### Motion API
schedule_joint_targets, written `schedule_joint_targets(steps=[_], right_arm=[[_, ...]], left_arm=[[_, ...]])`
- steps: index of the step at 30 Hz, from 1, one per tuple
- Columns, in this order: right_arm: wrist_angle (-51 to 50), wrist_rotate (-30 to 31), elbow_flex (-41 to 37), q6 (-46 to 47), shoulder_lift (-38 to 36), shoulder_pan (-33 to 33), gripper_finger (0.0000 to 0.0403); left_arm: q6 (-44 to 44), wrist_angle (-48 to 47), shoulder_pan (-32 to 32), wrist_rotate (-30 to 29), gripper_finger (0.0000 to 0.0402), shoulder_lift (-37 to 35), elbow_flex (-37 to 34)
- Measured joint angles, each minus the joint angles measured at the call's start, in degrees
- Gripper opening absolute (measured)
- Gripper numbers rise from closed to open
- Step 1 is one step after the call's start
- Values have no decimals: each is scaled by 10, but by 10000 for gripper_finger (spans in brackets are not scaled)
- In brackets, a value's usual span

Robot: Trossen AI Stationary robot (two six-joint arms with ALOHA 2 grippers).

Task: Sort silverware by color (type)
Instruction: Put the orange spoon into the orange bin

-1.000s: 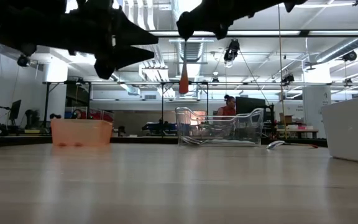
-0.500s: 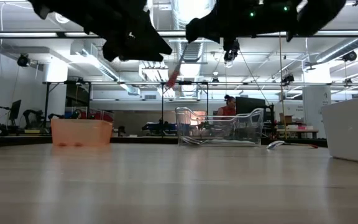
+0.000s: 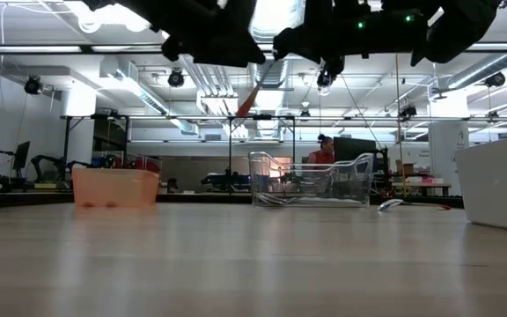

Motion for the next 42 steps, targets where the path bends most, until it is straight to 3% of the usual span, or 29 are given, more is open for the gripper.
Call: schedule_joint_targets(steps=[9, 20, 36, 42], right_arm=[[5, -2, 0, 4, -1, 0, 13], [25, -17, 1, 40, -4, 1, 13], [25, -17, 1, 25, -4, 1, 13], [18, -16, 1, 18, -4, 1, 13]], left_arm=[[84, -16, 6, -101, 185, 84, 97], [85, -29, 22, -107, 180, 88, 107], [79, -20, 22, -100, 112, 88, 107], [65, -19, 22, -99, 52, 88, 107]])
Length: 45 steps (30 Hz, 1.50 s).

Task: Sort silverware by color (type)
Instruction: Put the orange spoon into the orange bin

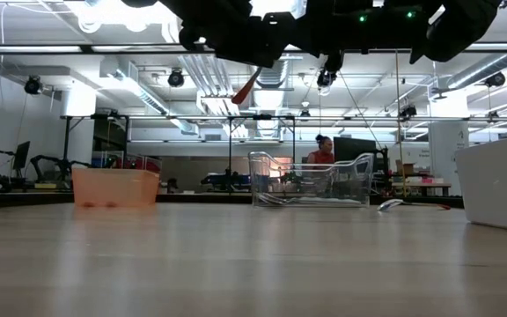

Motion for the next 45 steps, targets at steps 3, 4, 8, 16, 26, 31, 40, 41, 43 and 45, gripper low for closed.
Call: schedule_joint_targets(steps=[3, 4, 8, 16, 26, 31, 40, 41, 43, 45], right_arm=[[0, 0, 0, -3, 0, 0, 13], [0, 0, 0, -3, 0, 0, 13], [1, 0, 0, -3, 0, 0, 21], [-9, 0, 0, 11, 0, -1, 81], [-31, 16, 2, 0, -10, -1, 162], [-130, 35, 24, -3, -36, -1, 179], [-229, 44, 47, -16, -51, -7, 178], [-230, 44, 47, -16, -51, -10, 178], [-239, 45, 47, -15, -51, -17, 178], [-249, 45, 47, -15, -52, -23, 180]], left_arm=[[-10, 0, 0, 3, 12, 0, 0], [-14, 2, 0, 3, 7, 0, 0], [-15, 10, 0, 2, 5, 0, 0], [-38, 14, 0, -3, 2, -3, 1], [-96, -88, 8, -2, 1, -37, 0], [-211, -256, 17, 0, 1, -83, 0], [-410, -556, 73, 100, 0, -164, 0], [-420, -583, 82, 110, 0, -172, 0], [-427, -626, 102, 127, 0, -185, 0], [-427, -662, 126, 150, 0, -199, 0]])
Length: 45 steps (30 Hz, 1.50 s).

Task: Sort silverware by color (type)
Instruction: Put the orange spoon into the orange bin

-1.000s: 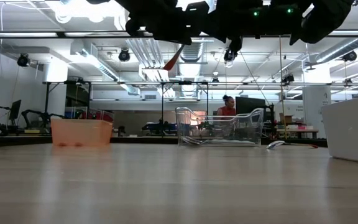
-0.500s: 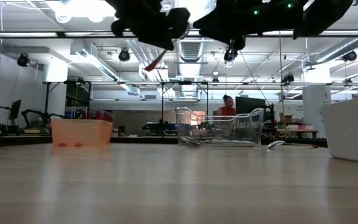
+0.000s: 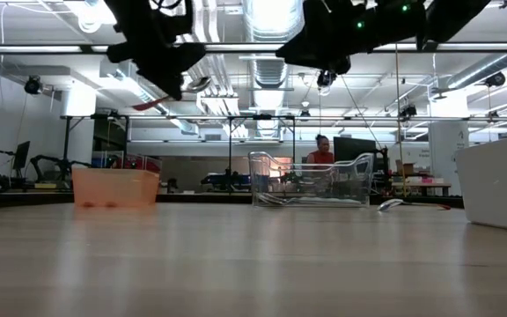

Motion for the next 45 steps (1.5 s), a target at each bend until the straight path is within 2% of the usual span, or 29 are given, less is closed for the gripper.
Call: schedule_joint_targets(steps=[6, 15, 21, 26, 33, 45], right_arm=[[-19, 0, 0, 3, -2, -15, 180], [-25, 0, 0, 2, -2, -20, 179], [-25, 0, 0, 2, -2, -20, 180], [-25, 0, 0, 2, -2, -20, 178], [-23, 0, 0, 1, -2, -22, 180], [-26, 0, 0, 2, -2, -27, 180]], left_arm=[[38, -61, 86, 55, 0, -35, 0], [124, -63, 231, 149, 0, -72, -58], [177, -41, 342, 278, 0, -77, -93], [218, -28, 400, 343, 0, -57, -102], [222, -24, 431, 353, 0, -18, -102], [218, -3, 437, 355, 0, 40, -97]])
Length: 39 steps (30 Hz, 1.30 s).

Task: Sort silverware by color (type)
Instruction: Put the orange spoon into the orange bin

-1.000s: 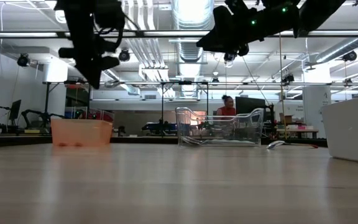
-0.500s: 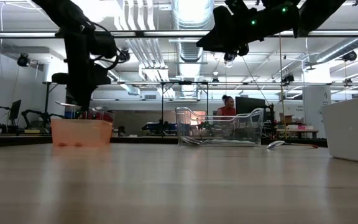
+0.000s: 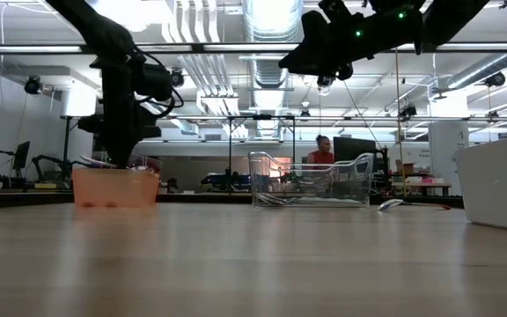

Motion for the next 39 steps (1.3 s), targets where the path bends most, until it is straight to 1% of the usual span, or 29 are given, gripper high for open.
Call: schedule_joint_targets(steps=[6, 17, 23, 39], right_arm=[[-2, 0, 0, 0, 0, 0, 178], [-3, 0, 0, 0, 0, 0, 180], [-4, 0, 0, 0, 0, 0, 176], [-4, 0, 0, 0, 0, 0, 176]], left_arm=[[-3, 17, 2, 0, 0, 15, 0], [-33, 35, 7, -1, 0, 15, -6], [-46, 38, 7, -1, 0, 15, -20], [-57, 63, 7, -1, 0, 15, -34]])
